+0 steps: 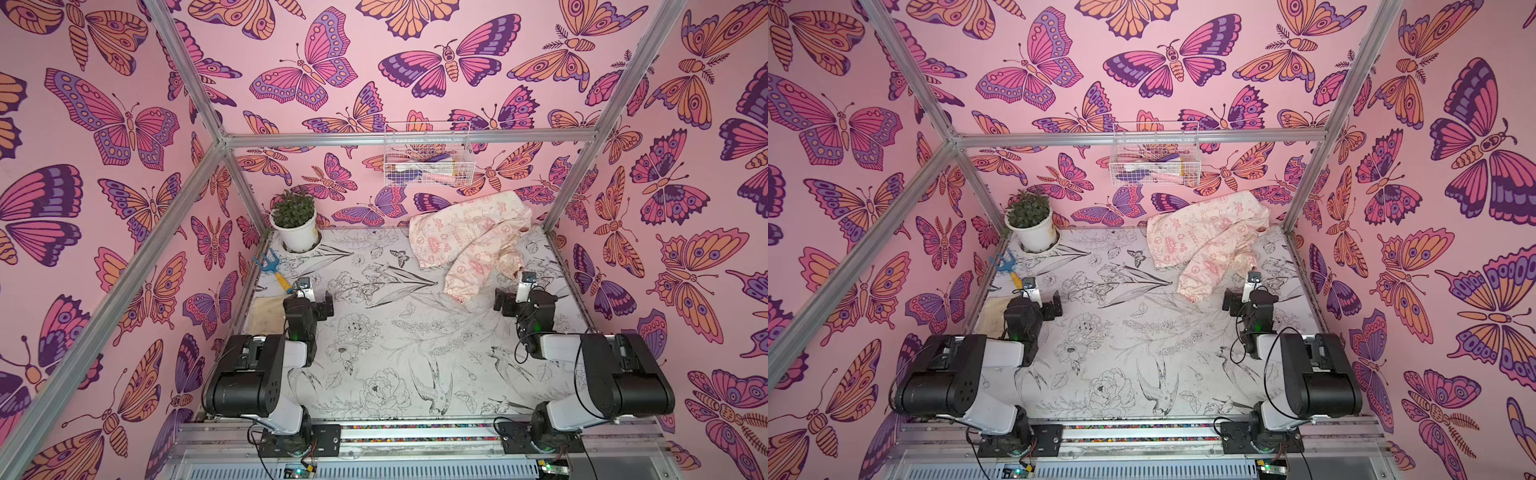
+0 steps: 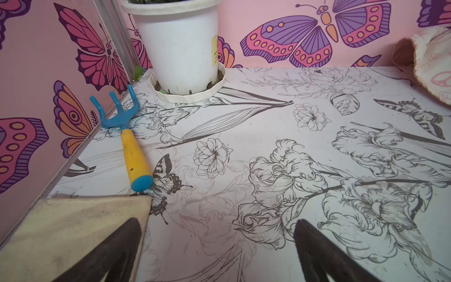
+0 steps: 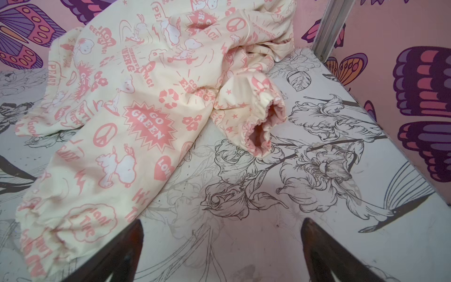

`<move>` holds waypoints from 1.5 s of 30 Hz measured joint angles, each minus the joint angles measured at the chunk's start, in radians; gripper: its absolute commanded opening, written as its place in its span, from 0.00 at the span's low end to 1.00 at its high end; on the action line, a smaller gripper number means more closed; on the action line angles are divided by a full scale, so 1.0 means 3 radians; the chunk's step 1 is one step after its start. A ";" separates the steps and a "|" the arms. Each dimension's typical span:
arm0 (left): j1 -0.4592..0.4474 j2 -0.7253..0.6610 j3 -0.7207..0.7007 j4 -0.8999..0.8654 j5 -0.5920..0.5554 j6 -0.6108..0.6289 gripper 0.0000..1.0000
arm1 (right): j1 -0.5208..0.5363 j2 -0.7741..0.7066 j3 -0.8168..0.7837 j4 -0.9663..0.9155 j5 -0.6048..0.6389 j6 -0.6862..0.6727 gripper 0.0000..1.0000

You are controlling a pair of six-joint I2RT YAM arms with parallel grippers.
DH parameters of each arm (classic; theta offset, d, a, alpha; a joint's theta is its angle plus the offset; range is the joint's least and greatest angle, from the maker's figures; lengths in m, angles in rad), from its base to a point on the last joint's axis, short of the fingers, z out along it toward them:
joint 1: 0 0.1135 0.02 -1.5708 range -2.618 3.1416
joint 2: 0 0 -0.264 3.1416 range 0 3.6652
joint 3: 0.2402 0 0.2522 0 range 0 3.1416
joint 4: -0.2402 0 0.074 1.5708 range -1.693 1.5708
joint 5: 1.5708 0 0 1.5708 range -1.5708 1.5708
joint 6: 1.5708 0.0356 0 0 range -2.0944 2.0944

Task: Unzip the jacket
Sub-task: Flatten out the jacket at the center of the board.

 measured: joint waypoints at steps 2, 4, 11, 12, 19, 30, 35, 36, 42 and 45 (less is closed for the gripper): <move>-0.0001 0.0000 0.0000 -0.0001 -0.0006 0.0000 1.00 | 0.0000 0.0000 0.0000 0.0000 -0.0006 0.0000 1.00; -0.0001 0.0000 0.0001 0.0000 -0.0008 0.0000 1.00 | 0.0000 0.0000 0.0000 0.0000 -0.0008 0.0000 1.00; -0.0001 0.0000 0.0003 0.0000 -0.0009 0.0000 0.99 | 0.0000 0.0000 0.0000 0.0000 -0.0008 0.0001 1.00; -0.0001 0.0000 0.0003 0.0000 -0.0009 0.0000 0.99 | 0.0000 0.0000 0.0000 0.0000 -0.0008 0.0001 1.00; -0.0001 0.0000 0.0003 0.0000 -0.0009 0.0000 1.00 | 0.0000 0.0000 0.0000 0.0000 -0.0008 0.0001 1.00; -0.0001 0.0000 0.0004 -0.0001 -0.0010 0.0000 1.00 | 0.0000 0.0000 0.0000 0.0000 -0.0008 0.0001 1.00; -0.0029 0.0000 0.0003 0.0008 -0.0066 0.0003 0.99 | 0.0000 0.0000 -0.0001 0.0011 -0.0009 -0.0001 1.00; -0.0072 0.0000 -0.0028 0.0080 -0.0128 0.0024 0.98 | 0.0011 -0.0005 -0.0027 0.0071 -0.0004 -0.0009 1.00; -0.0670 -0.0243 -0.0167 -0.0085 -0.0707 0.0373 1.00 | 0.0315 -0.1525 -0.0276 -0.0824 0.0678 0.0446 1.00; -0.1199 -0.0791 0.0262 -0.0750 -0.0996 0.0593 1.00 | 0.0170 -0.2340 -0.0008 -0.1357 0.0687 0.0811 1.00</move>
